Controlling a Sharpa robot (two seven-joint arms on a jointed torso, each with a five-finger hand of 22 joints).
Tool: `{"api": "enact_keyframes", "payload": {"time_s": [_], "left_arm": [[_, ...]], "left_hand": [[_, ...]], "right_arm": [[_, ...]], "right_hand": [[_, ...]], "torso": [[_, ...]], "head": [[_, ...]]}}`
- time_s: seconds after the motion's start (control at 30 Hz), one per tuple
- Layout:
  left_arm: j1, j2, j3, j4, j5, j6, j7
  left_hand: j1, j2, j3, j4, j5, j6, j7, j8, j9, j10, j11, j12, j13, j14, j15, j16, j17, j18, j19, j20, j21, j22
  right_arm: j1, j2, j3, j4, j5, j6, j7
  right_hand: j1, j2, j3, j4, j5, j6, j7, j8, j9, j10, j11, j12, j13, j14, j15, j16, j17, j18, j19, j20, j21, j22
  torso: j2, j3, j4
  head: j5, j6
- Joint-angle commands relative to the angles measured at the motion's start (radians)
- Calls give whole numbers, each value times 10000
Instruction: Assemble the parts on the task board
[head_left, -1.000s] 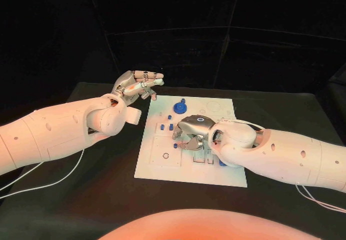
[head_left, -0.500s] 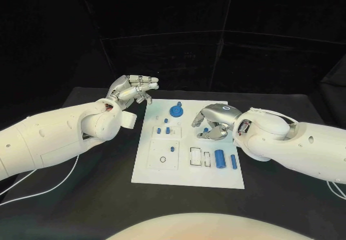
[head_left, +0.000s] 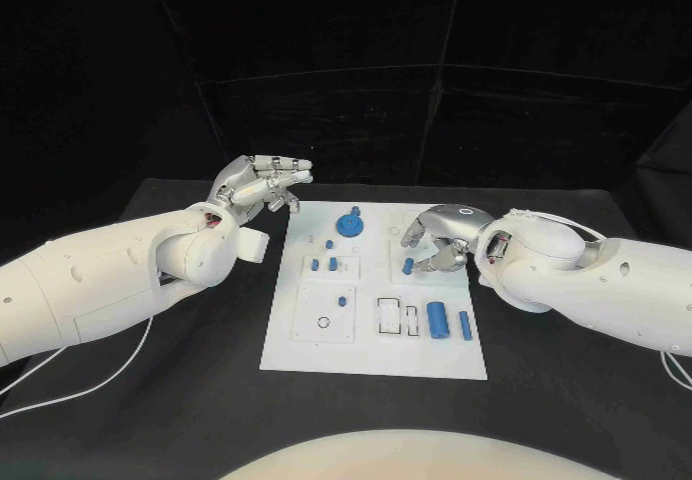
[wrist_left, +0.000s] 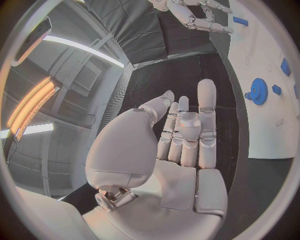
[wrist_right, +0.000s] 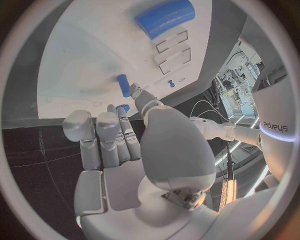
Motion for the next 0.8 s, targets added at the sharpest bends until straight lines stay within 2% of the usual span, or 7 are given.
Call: {"api": "enact_keyframes", "payload": {"time_s": [0.03, 0.27, 0.5, 0.63, 0.8], "left_arm": [[15, -6, 6, 11, 32, 138, 23], [15, -6, 5, 3, 32, 148, 21], [15, 5, 4, 4, 32, 155, 29], [15, 11, 4, -2, 32, 155, 36], [15, 17, 3, -3, 32, 158, 43]], "left_hand": [[-14, 2, -54, -9, 44, -36, 1, 27, -13, -75, 13, 49, 9, -49, 12, -38, -10, 130, -60, 3, -35, -10], [-14, 2, -54, -9, 44, -36, 1, 27, -13, -75, 13, 49, 9, -49, 12, -38, -10, 130, -60, 3, -35, -10], [-14, 2, -54, -9, 44, -36, 1, 27, -13, -75, 13, 49, 9, -49, 12, -38, -10, 130, -60, 3, -35, -10], [-14, 2, -54, -9, 44, -36, 1, 27, -13, -75, 13, 49, 9, -49, 12, -38, -10, 130, -60, 3, -35, -10], [-14, 2, -54, -9, 44, -36, 1, 27, -13, -75, 13, 49, 9, -49, 12, -38, -10, 130, -60, 3, -35, -10]], "right_arm": [[21, 72, 2, -62, -54, 540, -20], [20, 231, -1, -195, -45, 804, 72], [17, 403, -3, -346, -40, 1165, 66], [13, 481, -4, -420, -39, 1303, 62], [3, 582, -5, -470, -38, 1225, 148]], "right_hand": [[138, 82, -113, 15, 102, -5, 2, 31, 21, 156, -86, 168, 19, -11, -45, -18, -22, 180, -31, -36, -52, -4], [267, 322, -115, 50, 142, 254, 26, 85, 46, 770, -199, 529, -4, 21, -143, 35, -12, 168, 44, -113, -20, 53], [409, 529, 248, 58, 95, 777, -22, 214, 87, 1512, -294, 628, -36, 108, -226, 244, 231, 121, 218, -185, 119, 304], [466, 572, 517, 44, 80, 1053, 7, 264, 94, 1881, -329, 553, -43, 148, -256, 368, 373, 84, 337, -223, 225, 490], [444, 572, 749, 60, 61, 1300, -7, 304, 95, 2077, -351, 398, -46, 167, -272, 461, 464, 57, 421, -239, 307, 632]], "torso": [[4, 1, -5], [-4, -4, -9], [3, -1, 8], [-4, 0, -2], [5, 0, -16]], "head": [[20, -23], [24, -39], [16, -64], [20, -77], [36, -87]]}}
